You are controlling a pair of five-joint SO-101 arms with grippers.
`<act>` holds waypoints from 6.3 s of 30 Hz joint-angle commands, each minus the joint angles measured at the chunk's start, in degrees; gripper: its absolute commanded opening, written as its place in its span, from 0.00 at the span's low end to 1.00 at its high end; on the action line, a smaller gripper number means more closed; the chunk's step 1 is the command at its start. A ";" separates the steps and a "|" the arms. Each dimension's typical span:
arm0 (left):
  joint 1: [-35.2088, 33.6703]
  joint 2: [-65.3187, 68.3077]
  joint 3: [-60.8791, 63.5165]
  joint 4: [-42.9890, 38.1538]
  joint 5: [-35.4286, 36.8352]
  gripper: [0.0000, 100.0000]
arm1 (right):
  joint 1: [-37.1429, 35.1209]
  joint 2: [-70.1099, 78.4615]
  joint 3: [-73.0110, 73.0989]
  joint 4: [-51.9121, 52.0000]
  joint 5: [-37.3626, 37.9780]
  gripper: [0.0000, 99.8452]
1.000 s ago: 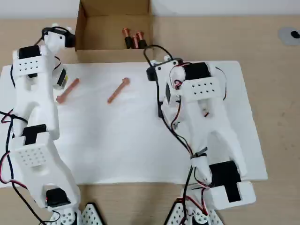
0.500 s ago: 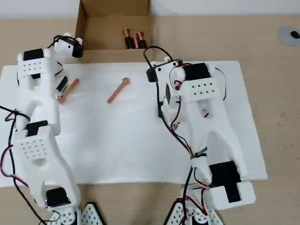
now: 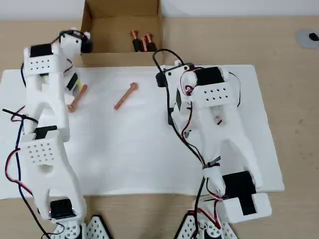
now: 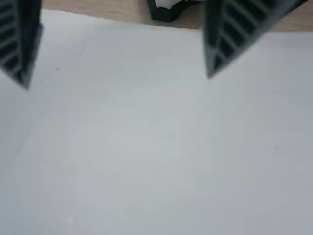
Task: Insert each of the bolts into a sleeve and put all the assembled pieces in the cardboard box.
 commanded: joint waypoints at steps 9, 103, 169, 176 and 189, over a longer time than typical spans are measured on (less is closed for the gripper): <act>2.20 -2.42 -3.52 5.01 1.32 0.21 | -1.19 -2.42 -0.13 0.35 0.44 0.27; -9.32 -25.19 25.49 8.79 94.95 0.19 | -0.92 -2.33 0.04 -1.93 0.26 0.27; -6.33 -25.10 47.21 -13.27 109.89 0.11 | -1.10 -2.33 0.04 -1.67 0.35 0.27; -3.43 -25.01 47.21 -13.27 109.10 0.11 | -1.10 -2.33 0.04 -1.67 0.35 0.27; -3.96 -25.19 46.24 -13.27 109.01 0.06 | -1.10 -2.33 0.04 -1.67 0.35 0.27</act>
